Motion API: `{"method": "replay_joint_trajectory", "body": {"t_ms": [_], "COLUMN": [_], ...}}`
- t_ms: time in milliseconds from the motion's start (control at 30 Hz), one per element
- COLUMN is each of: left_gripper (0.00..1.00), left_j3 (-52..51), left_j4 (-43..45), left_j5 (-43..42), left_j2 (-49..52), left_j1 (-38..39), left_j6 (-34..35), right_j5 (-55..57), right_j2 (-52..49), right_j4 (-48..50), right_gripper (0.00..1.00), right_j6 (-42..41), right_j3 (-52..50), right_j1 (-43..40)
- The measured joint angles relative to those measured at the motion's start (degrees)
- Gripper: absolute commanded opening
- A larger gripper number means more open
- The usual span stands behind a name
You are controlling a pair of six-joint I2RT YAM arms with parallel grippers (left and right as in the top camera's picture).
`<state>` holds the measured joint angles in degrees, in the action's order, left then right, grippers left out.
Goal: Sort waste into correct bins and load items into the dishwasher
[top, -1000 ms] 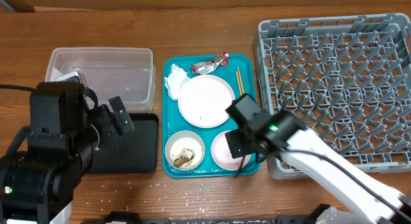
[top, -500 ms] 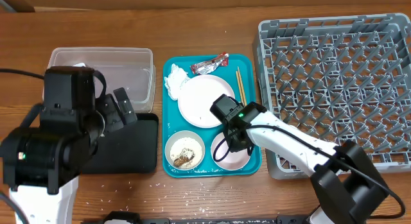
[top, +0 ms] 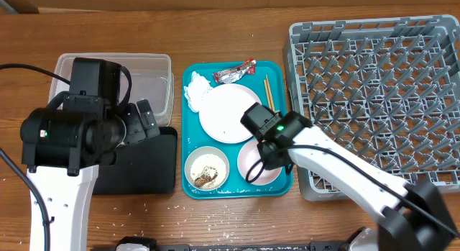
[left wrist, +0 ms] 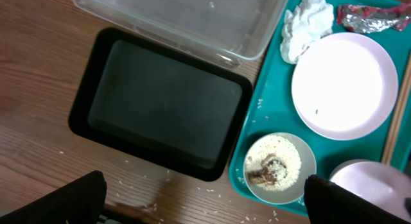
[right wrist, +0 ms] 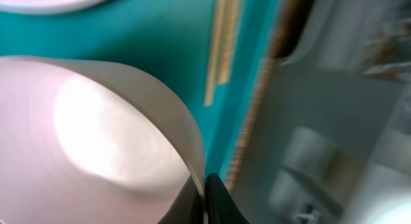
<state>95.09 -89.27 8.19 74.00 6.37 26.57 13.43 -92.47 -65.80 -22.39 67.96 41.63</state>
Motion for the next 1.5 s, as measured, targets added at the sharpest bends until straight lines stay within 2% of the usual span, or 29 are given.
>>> {"method": "replay_joint_trajectory", "body": {"t_ms": [100,167,200,300,433,500,567,667,833,1000,1267,1367,1467,1500], "left_gripper": [1.00,1.00,1.00,1.00,1.00,1.00,1.00,1.00,1.00,1.00,1.00,1.00,1.00,1.00], "left_j3": [0.00,-0.04,-0.04,-0.15,0.81,1.22,1.20,1.11,1.11,1.11,1.11,1.11,1.11,1.11], "left_j4": [-0.76,0.94,1.09,3.13,2.69,2.36,2.27,2.16,2.19,2.19,2.19,2.19,2.19,2.19], "left_j5": [-0.68,-0.15,0.15,2.95,6.03,7.06,7.52,7.54,7.72,7.72,7.72,7.72,7.74,7.74], "left_j2": [0.04,-3.28,-4.79,-13.73,-25.77,-29.14,-29.75,-29.77,-29.77,-29.77,-29.77,-29.77,-29.77,-29.77], "left_j1": [0.00,0.00,0.00,0.00,0.00,0.00,0.00,0.00,0.00,0.00,0.00,0.00,0.00,0.00], "left_j6": [0.11,0.37,0.48,0.59,0.87,0.98,0.96,0.96,0.96,0.98,0.96,0.98,0.98,0.98], "right_j5": [6.23,16.37,19.85,29.49,35.52,37.94,39.21,41.38,48.65,57.88,60.46,61.42,61.26,61.09], "right_j2": [8.22,18.88,20.96,24.59,22.67,18.84,13.42,6.69,-2.58,-6.05,-11.10,-11.10,-11.19,-11.21], "right_j4": [-1.90,-3.21,-3.21,-2.69,2.97,9.38,13.79,16.06,16.33,17.31,14.80,14.67,13.97,13.81], "right_gripper": [0.04,0.04,0.04,0.04,0.04,0.04,0.04,0.04,0.04,0.04,0.04,0.04,0.06,0.10], "right_j6": [-5.25,-11.52,-13.22,-17.55,-19.21,-18.38,-14.78,-11.02,-8.37,-7.41,-7.39,-7.34,-7.34,-7.32], "right_j3": [2.47,3.58,3.72,3.85,3.93,3.96,3.96,3.98,3.98,3.98,4.04,4.04,4.04,4.04], "right_j1": [-0.02,-0.92,-2.03,-10.05,-22.03,-30.08,-35.74,-38.58,-38.97,-38.97,-38.62,-35.17,-33.62,-33.31]}}
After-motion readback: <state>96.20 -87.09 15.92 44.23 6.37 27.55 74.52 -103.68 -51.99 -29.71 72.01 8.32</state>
